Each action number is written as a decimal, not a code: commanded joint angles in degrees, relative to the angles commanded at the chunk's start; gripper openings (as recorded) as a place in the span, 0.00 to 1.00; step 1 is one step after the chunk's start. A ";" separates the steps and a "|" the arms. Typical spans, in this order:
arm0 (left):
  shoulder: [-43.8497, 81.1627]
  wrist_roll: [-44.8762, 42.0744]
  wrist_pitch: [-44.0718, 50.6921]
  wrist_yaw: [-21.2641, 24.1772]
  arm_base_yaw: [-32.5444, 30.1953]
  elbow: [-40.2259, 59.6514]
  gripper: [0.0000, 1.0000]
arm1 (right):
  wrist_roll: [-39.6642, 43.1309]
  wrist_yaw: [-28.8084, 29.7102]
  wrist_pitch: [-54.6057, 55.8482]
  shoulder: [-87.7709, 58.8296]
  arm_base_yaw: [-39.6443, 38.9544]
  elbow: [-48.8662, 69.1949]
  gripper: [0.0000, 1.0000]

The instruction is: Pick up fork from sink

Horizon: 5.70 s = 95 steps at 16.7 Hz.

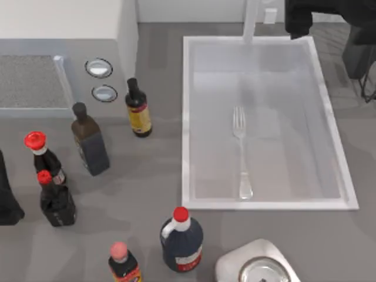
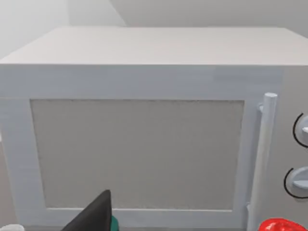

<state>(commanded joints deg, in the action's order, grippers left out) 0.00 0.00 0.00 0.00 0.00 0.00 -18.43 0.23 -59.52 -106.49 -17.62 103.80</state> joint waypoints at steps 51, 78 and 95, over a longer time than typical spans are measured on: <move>0.00 0.00 0.00 0.00 0.00 0.00 1.00 | -8.37 0.37 1.97 -53.24 -7.75 23.48 0.00; 0.00 0.00 0.00 0.00 0.00 0.00 1.00 | -7.65 1.38 -34.95 -52.72 -7.48 62.37 0.00; 0.00 0.00 0.00 0.00 0.00 0.00 1.00 | 15.57 0.09 -22.34 -7.44 15.59 0.35 0.00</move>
<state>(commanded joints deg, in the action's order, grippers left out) 0.00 0.00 0.00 0.00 0.00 0.00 -2.86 0.32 -81.86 -113.93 -2.03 104.15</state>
